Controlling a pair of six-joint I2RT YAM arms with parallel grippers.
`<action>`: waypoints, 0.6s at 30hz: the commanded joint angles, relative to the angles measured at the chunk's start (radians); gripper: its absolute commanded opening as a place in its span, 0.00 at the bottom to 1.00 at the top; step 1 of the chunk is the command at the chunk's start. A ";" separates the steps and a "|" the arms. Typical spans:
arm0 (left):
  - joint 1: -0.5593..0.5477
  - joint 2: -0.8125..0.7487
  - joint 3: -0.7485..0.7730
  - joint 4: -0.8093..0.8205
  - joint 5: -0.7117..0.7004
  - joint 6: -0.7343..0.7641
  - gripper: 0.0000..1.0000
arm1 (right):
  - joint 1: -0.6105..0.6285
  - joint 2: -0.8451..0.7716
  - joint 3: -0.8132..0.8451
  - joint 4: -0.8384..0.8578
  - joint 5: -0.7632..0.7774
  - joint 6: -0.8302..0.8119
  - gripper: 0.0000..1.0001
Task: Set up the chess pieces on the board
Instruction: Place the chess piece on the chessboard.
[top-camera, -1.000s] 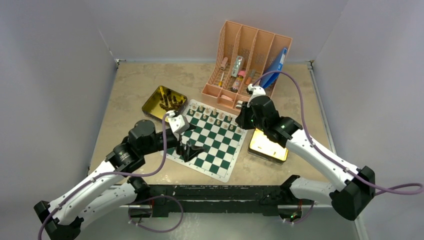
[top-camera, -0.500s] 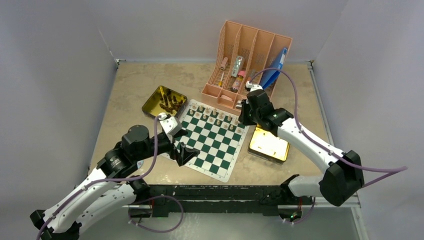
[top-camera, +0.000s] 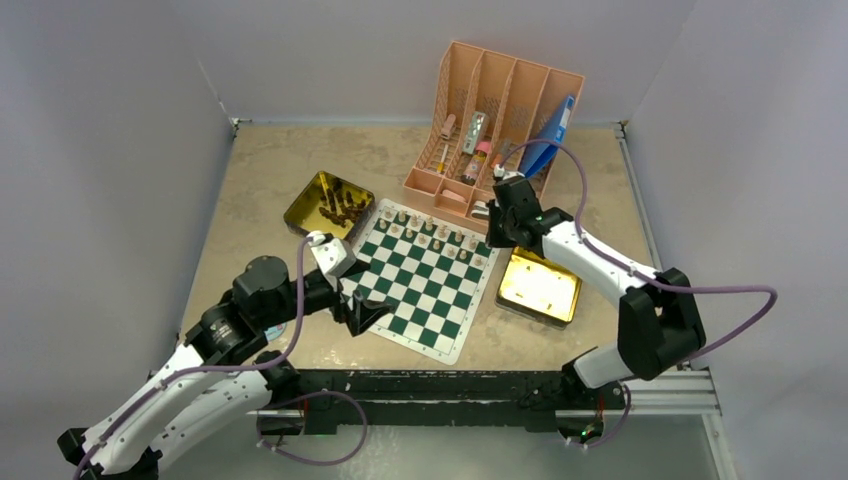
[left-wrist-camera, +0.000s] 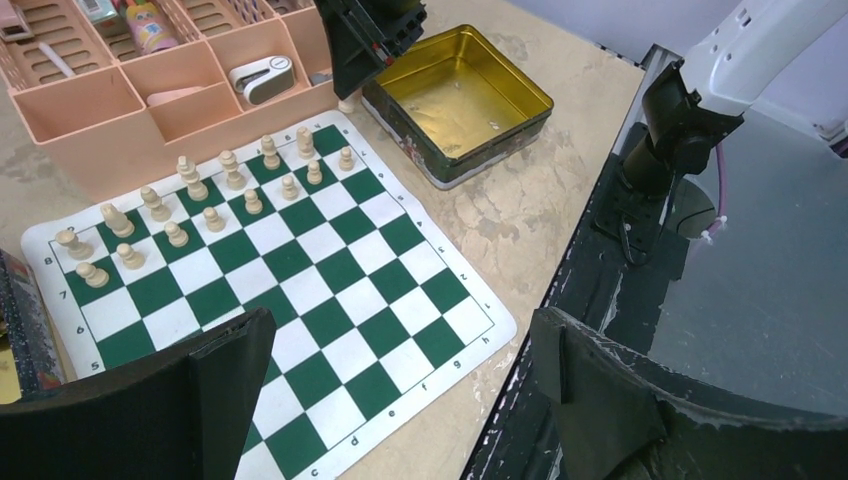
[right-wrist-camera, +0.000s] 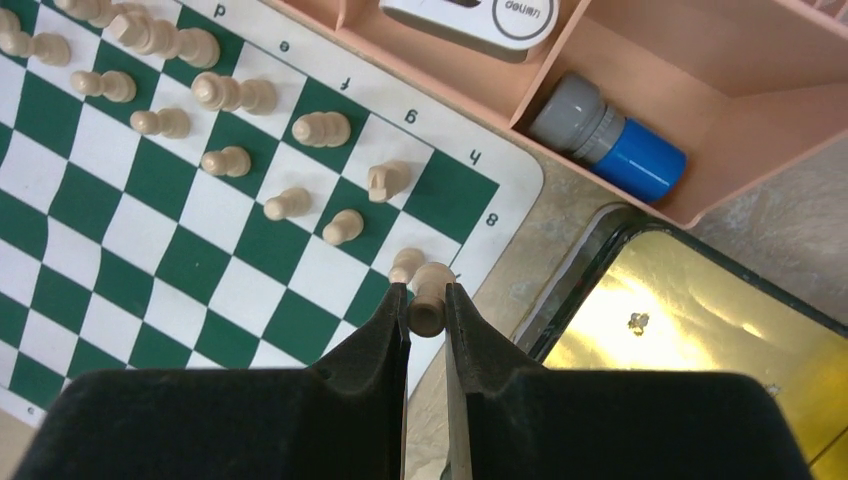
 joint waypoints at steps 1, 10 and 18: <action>0.003 0.011 0.025 0.006 -0.016 0.013 1.00 | -0.015 0.030 0.001 0.060 -0.013 -0.036 0.02; 0.003 0.026 0.026 0.002 -0.010 0.018 1.00 | -0.020 0.097 0.006 0.112 -0.020 -0.043 0.03; 0.003 0.035 0.027 0.004 0.003 0.021 1.00 | -0.021 0.154 -0.001 0.136 -0.029 -0.050 0.05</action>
